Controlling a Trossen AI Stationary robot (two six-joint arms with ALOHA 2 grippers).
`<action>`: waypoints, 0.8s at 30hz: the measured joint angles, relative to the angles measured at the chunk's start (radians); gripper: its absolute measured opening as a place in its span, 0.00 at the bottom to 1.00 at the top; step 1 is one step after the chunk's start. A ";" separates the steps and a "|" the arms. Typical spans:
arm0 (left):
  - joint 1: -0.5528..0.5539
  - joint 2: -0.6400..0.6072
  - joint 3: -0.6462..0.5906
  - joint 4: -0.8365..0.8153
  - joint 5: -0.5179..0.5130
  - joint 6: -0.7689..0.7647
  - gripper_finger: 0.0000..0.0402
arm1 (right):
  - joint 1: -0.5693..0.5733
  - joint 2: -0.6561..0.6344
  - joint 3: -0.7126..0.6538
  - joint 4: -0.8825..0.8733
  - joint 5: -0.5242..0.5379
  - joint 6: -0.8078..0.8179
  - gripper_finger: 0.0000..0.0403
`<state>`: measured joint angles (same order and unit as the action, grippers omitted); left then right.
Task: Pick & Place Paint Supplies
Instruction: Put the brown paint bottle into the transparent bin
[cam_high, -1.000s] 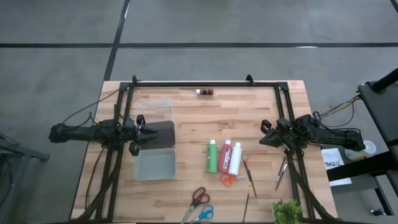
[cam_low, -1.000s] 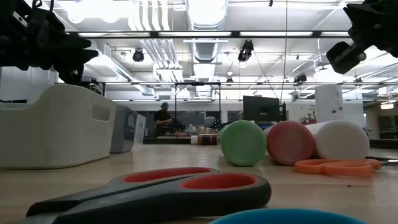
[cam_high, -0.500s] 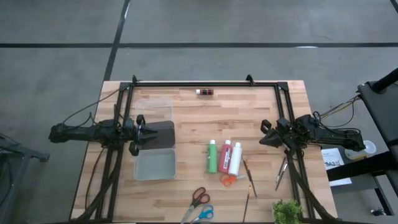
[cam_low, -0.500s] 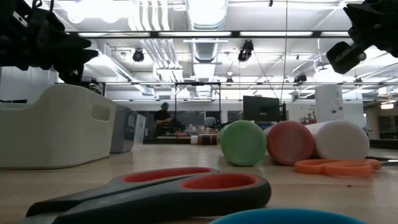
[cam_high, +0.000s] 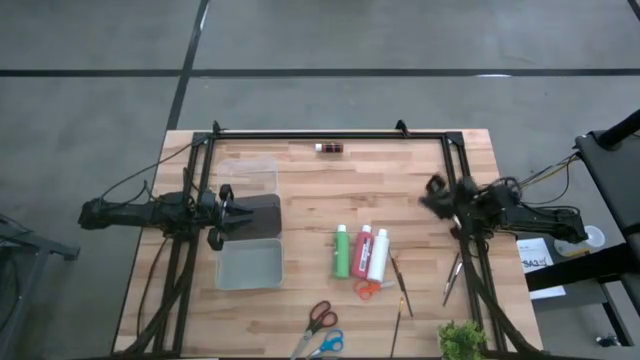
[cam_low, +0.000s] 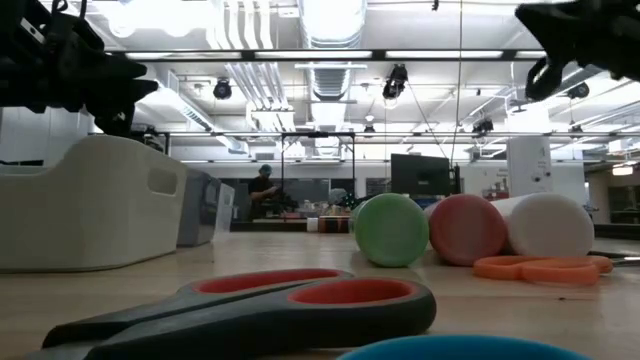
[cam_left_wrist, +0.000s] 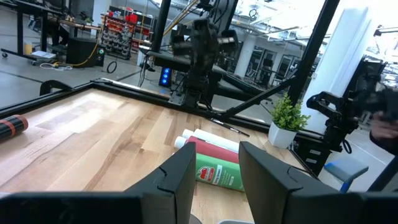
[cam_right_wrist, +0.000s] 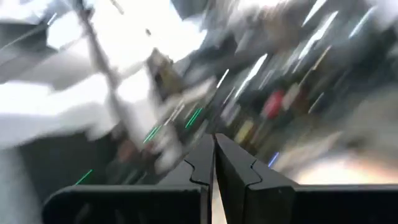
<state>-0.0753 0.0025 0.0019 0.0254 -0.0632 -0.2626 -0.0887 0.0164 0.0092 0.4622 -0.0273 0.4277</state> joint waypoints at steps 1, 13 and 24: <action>0.000 0.000 0.000 0.000 0.000 0.000 0.32 | 0.000 -0.001 0.000 0.044 0.025 -0.068 0.03; 0.000 0.000 0.000 0.000 0.000 0.000 0.32 | 0.001 0.015 0.200 -0.165 -0.211 -0.365 0.03; 0.000 0.000 0.000 0.000 0.000 0.000 0.32 | 0.001 0.283 0.414 -0.353 0.105 -0.405 0.03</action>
<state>-0.0753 0.0025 0.0019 0.0254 -0.0631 -0.2626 -0.0879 0.2998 0.4232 0.1088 0.0772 0.0231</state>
